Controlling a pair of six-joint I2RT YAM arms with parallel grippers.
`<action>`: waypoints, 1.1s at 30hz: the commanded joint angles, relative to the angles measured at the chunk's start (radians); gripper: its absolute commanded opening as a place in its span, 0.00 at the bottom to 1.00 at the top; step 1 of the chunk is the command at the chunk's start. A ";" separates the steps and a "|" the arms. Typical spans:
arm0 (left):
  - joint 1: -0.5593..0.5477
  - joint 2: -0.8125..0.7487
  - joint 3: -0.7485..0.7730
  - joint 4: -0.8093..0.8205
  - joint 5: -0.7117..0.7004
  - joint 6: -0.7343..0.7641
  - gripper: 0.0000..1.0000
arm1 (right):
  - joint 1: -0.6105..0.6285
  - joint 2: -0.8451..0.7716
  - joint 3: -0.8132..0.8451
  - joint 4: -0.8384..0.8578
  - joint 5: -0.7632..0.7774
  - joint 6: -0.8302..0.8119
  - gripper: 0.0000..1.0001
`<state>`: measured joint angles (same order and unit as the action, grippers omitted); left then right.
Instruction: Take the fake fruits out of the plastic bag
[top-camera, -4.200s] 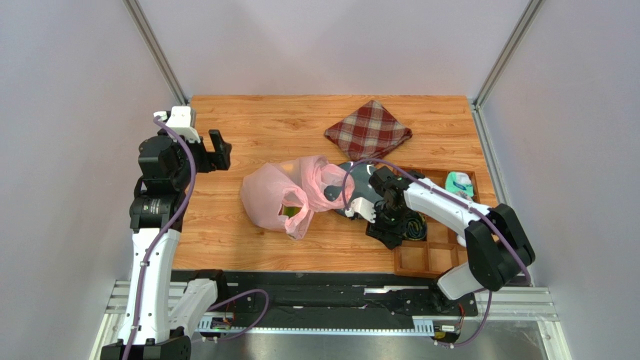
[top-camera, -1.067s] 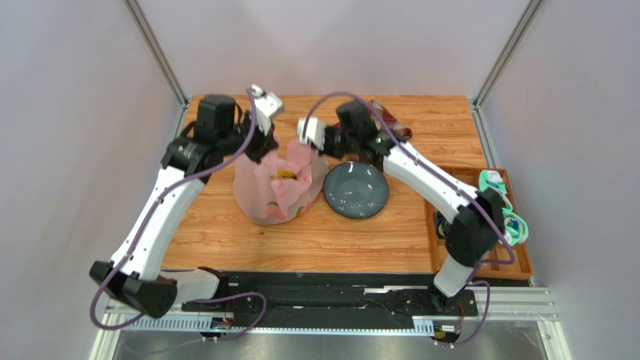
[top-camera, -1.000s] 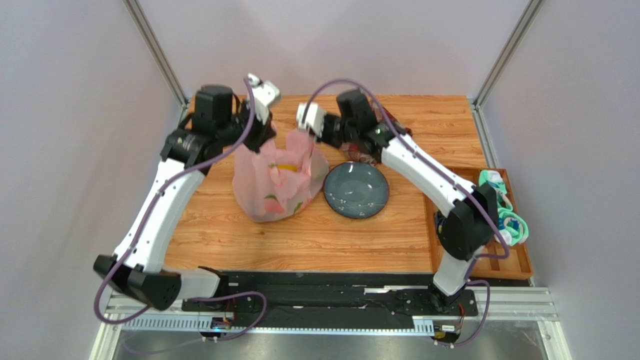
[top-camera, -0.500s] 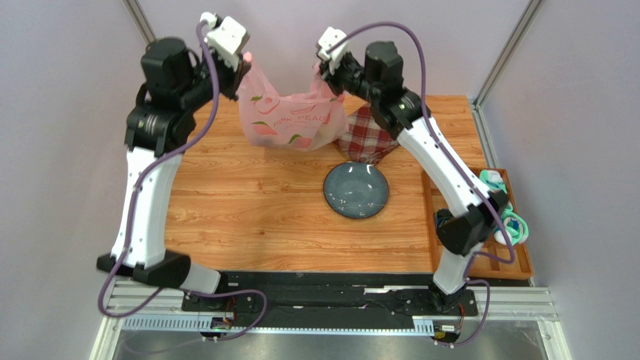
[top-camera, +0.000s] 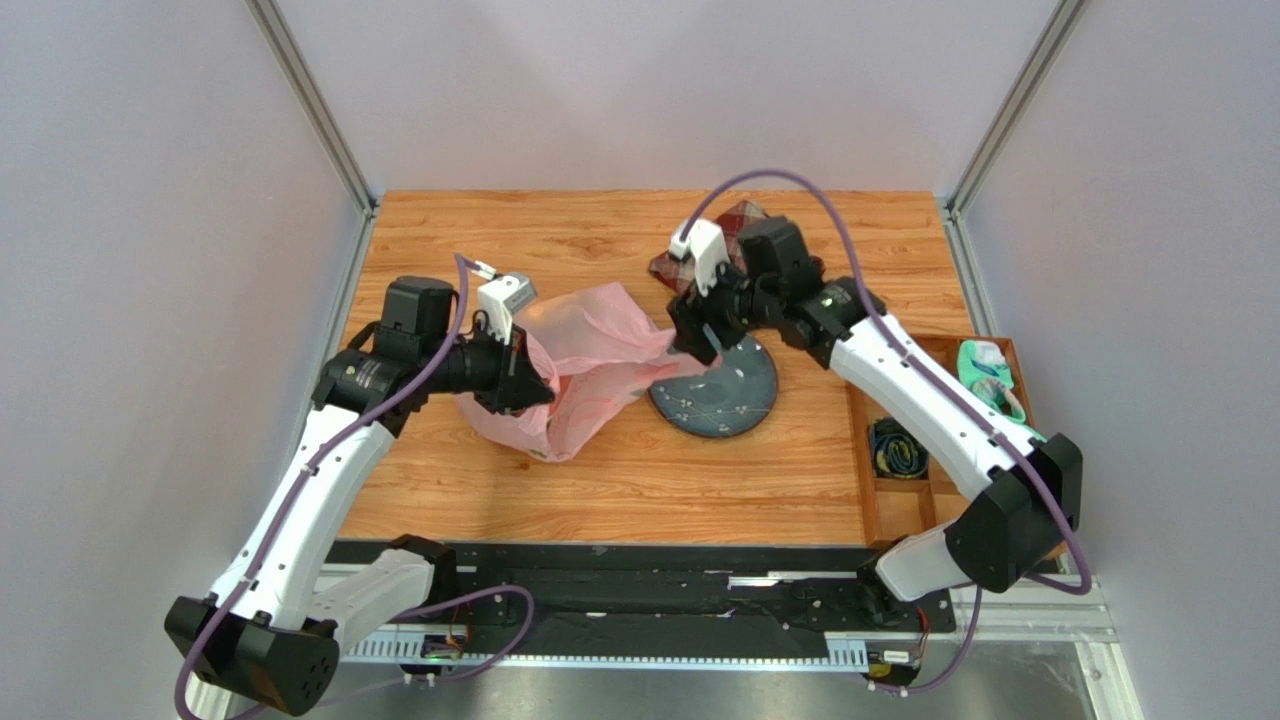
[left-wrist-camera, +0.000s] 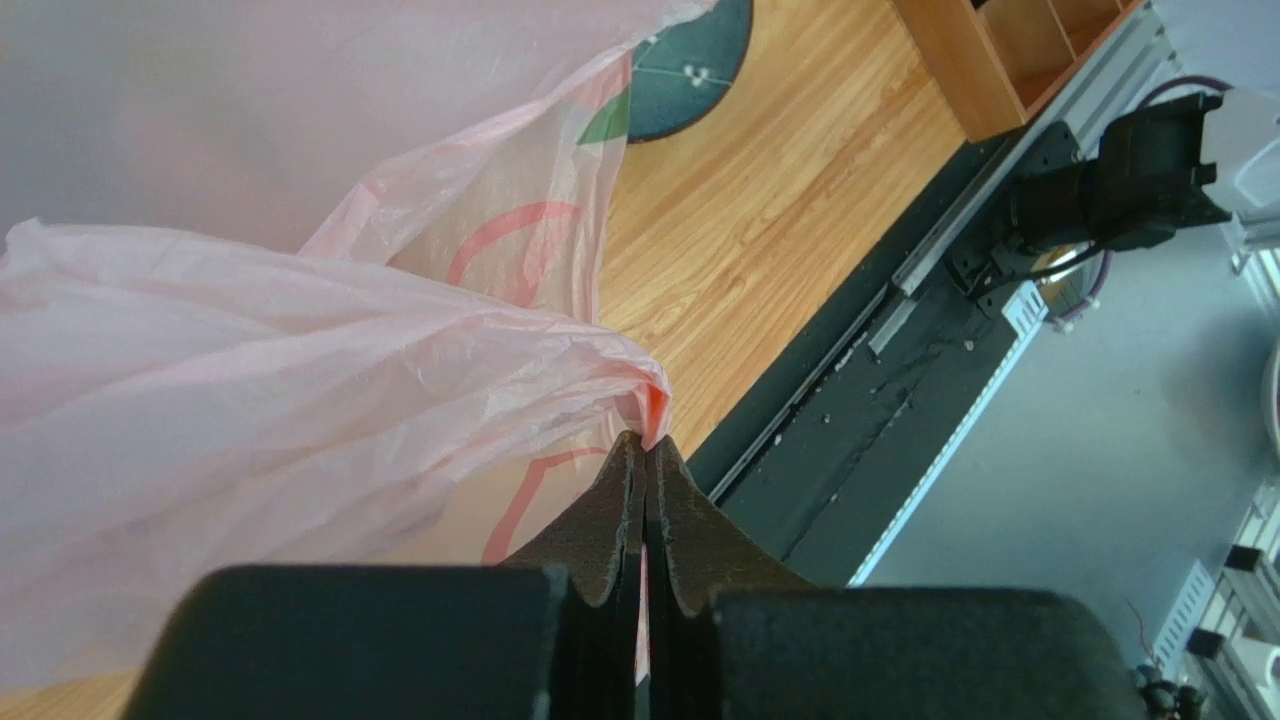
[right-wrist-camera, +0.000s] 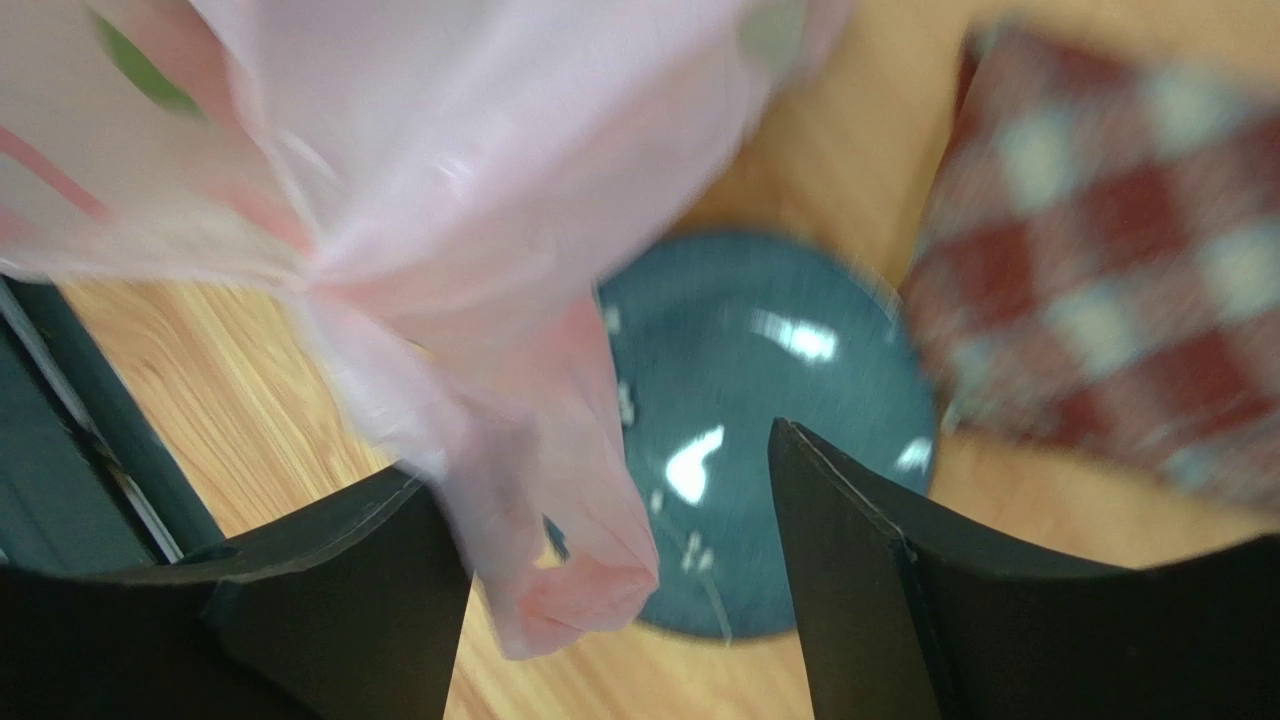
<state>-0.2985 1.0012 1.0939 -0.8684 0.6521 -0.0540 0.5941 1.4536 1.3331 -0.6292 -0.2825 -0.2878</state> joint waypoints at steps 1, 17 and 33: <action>0.010 -0.042 0.063 0.088 -0.022 -0.104 0.00 | 0.052 -0.024 0.256 -0.046 -0.173 -0.048 0.72; 0.104 -0.119 0.034 0.089 -0.034 -0.195 0.00 | 0.312 0.290 0.293 0.040 -0.281 -0.084 0.29; 0.160 -0.214 0.037 -0.064 0.058 -0.109 0.00 | 0.299 0.543 0.368 0.235 0.071 0.355 0.21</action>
<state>-0.1665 0.8181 1.1210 -0.8680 0.6632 -0.1989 0.9028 1.9202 1.6268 -0.4732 -0.3222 -0.0944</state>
